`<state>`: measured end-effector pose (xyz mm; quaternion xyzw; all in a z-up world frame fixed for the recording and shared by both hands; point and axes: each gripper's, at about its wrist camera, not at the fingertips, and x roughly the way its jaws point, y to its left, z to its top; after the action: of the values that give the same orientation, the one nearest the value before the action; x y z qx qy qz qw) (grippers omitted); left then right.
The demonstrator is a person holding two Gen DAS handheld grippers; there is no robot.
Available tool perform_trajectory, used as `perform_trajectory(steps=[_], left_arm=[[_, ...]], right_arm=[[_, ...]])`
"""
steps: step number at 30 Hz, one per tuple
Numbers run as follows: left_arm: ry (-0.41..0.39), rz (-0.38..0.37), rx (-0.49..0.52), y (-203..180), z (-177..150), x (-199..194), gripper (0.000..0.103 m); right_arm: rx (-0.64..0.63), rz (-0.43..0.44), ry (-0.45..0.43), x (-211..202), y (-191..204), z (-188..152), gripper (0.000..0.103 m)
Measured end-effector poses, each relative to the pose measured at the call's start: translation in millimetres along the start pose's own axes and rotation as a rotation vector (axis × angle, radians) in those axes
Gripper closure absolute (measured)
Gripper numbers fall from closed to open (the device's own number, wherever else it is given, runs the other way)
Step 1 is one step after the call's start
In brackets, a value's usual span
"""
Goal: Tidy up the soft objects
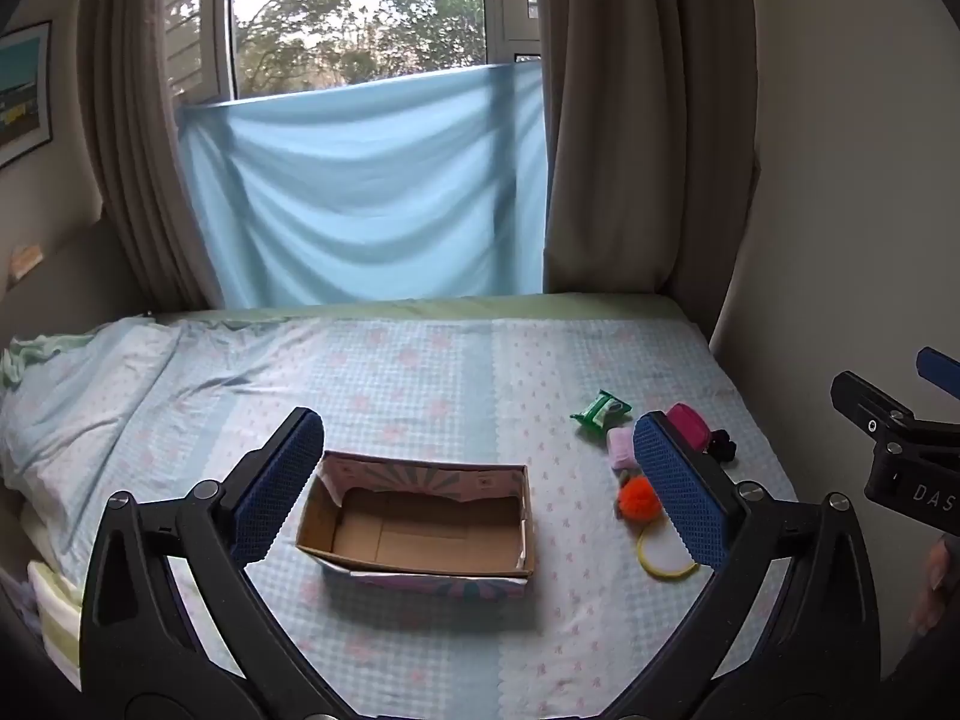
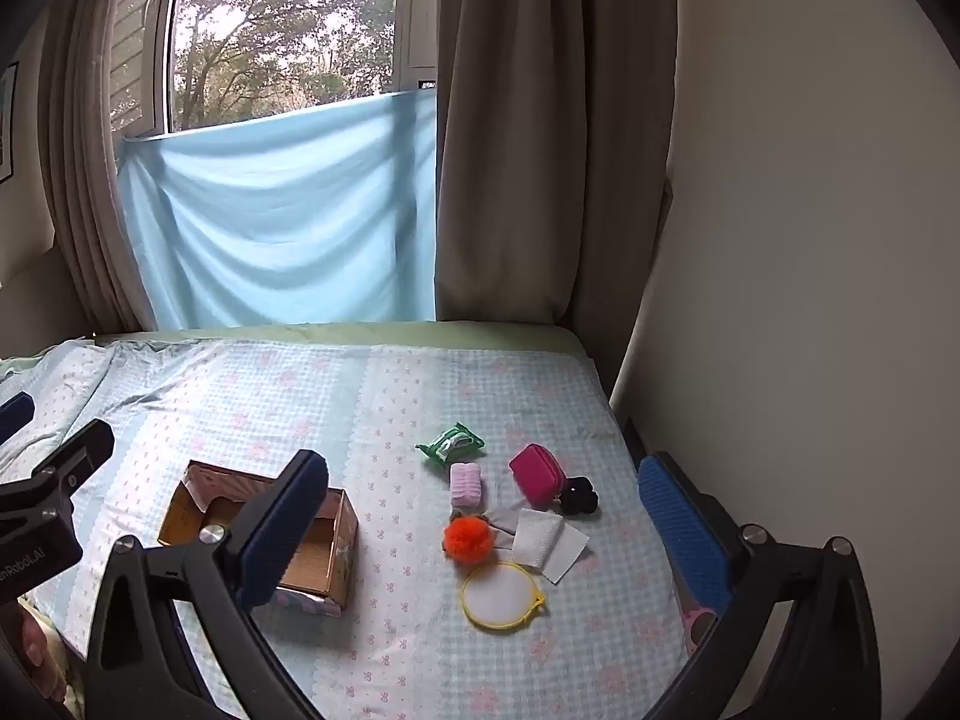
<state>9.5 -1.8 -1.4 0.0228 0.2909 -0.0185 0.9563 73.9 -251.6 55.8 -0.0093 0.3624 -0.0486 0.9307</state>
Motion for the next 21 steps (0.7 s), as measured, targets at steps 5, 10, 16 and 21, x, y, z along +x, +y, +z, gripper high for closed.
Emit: perform_trajectory(steps=[5, 10, 16, 21], left_arm=[[0.003, 0.002, -0.002, 0.8, -1.2, 1.6, 0.0], [0.003, -0.003, 0.0, 0.8, -1.7, 2.8, 0.0], [0.006, -0.012, 0.007, 0.1, -1.8, 2.9, 0.0], [0.003, -0.019, 0.007, -0.3, -1.6, 2.4, 0.0]], right_arm=[[-0.006, 0.0, -0.002, 1.9, 1.6, 0.5, 0.0], [-0.014, 0.0, -0.004, 3.3, 3.3, 0.8, 0.0], [-0.016, -0.005, -0.01, -0.1, 7.0, 0.4, 0.0], [-0.02, -0.009, -0.018, -2.0, 8.5, 0.5, 0.0]])
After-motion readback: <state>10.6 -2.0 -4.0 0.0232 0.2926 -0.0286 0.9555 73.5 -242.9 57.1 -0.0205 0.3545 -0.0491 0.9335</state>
